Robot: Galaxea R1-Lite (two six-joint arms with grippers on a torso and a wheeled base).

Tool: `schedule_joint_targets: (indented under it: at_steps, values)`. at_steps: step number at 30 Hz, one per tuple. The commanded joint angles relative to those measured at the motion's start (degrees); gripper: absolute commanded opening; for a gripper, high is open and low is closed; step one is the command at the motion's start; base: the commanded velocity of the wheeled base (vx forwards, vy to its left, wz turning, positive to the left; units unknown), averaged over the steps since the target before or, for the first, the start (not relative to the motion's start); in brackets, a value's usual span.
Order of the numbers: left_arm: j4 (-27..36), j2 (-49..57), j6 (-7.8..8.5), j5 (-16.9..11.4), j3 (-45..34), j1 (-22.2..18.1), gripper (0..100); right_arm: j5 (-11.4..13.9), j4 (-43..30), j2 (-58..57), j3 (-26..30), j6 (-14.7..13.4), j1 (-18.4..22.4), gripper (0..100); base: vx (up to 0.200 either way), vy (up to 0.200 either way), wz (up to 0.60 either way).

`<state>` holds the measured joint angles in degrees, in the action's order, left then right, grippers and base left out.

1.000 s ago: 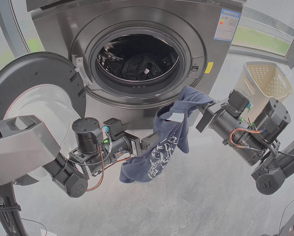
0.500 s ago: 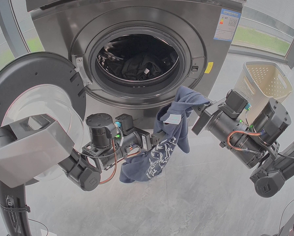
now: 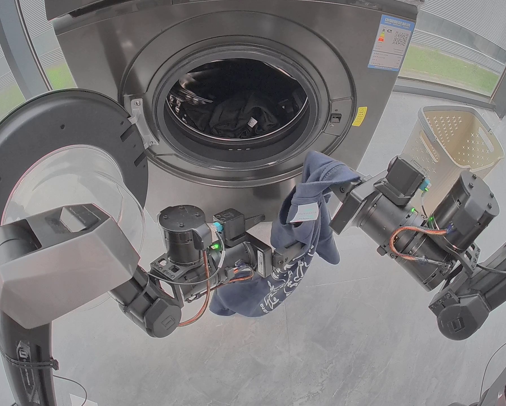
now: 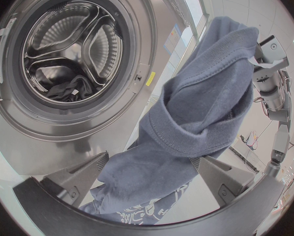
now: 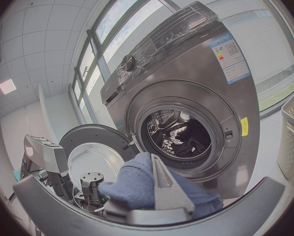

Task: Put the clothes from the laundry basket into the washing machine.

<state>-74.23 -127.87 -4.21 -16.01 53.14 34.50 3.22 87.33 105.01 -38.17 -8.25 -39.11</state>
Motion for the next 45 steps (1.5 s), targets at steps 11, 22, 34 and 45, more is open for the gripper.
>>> schedule_joint_targets:
  at_steps: [11, 22, 34, 45]
  values:
    - [-1.8, -3.2, 0.78, 0.0, 4.9, 0.5, 0, 0.0, 0.1, 0.7, 0.2, -0.1, 0.1, 0, 0.000, 0.000, 0.00]
    - [-1.8, 4.4, 0.78, 4.6, -0.1, -2.7, 0, -0.3, 0.0, 1.5, 0.3, -0.1, 4.0, 0, 0.000, 0.000, 0.00]
    - [-1.3, 20.0, 0.87, 10.6, -14.6, -3.6, 0, -2.4, -0.1, 2.0, -0.3, -0.1, 5.4, 0, 0.000, 0.000, 0.00]
    - [-1.9, 16.9, 0.87, 10.5, -20.6, 1.3, 100, -2.4, 0.0, 2.0, -1.7, -0.4, 4.7, 0, 0.000, 0.000, 0.00]
